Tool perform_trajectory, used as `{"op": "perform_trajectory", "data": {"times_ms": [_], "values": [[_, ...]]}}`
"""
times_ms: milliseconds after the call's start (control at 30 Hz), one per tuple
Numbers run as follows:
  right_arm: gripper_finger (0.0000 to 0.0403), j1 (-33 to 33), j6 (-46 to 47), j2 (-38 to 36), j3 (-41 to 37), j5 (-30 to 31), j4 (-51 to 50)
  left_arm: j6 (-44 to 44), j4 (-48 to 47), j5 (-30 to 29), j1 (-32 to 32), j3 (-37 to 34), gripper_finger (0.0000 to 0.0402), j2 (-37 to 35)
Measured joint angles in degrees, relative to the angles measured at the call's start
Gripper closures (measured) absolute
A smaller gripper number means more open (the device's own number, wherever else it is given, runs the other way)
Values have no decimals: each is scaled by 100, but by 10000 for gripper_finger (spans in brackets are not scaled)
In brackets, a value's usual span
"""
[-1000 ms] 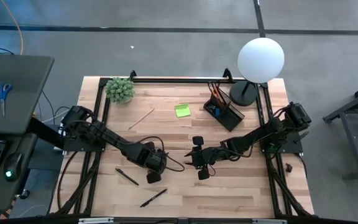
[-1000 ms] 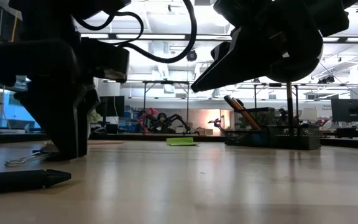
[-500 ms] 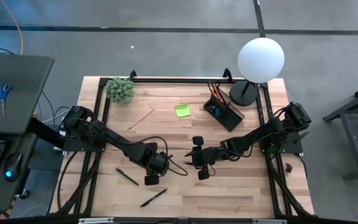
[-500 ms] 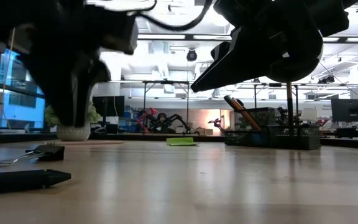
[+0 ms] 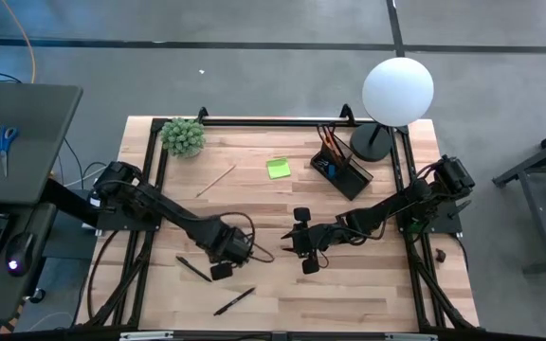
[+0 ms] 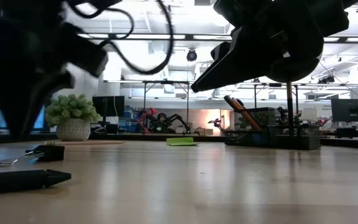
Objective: Pick and place office supplies into organizer
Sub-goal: Put the black binder clip into the black desk organizer
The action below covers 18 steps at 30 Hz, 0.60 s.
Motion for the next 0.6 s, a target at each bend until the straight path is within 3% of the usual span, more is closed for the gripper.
{"op": "perform_trajectory", "data": {"times_ms": [500, 600], "values": [[263, 0, 22, 0, -1, 42, 1, 275, 1008, -82, 15, -453, 332, 200], [263, 0, 22, 2, -1, 42, 22, 325, 1069, -346, 9, -455, 332, 210]]}}
